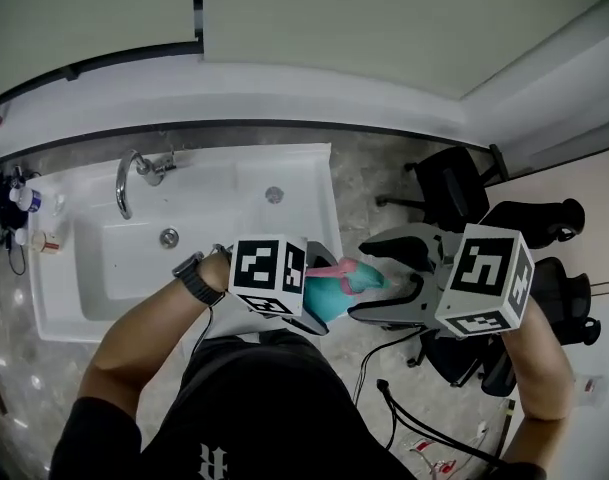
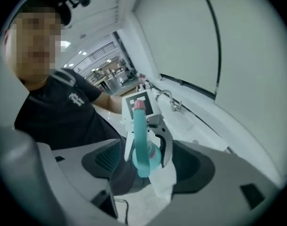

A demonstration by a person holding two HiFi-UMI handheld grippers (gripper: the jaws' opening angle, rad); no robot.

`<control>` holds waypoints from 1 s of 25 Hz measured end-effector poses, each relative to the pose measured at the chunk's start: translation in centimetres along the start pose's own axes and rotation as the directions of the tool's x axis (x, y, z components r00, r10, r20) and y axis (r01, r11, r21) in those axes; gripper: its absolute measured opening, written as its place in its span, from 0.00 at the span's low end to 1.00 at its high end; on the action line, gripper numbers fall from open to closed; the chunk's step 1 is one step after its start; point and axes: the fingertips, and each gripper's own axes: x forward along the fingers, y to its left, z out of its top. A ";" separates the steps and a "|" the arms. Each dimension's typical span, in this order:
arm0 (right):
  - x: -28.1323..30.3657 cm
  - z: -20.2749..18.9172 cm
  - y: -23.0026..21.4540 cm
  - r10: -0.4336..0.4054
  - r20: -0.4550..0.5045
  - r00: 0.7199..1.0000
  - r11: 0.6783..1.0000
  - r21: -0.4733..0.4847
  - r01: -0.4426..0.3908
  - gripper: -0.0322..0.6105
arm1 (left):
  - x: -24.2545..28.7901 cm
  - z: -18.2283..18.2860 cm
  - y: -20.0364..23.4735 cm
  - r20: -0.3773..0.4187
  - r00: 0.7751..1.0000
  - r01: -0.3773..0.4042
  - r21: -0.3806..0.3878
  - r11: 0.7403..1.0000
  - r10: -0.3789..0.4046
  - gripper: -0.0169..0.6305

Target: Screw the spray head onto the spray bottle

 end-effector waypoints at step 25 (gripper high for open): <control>1.1 2.6 3.8 -0.019 0.196 0.980 0.965 -0.252 0.069 0.25 | -1.3 1.1 -4.4 0.086 0.987 0.135 0.026 0.991 -0.136 0.63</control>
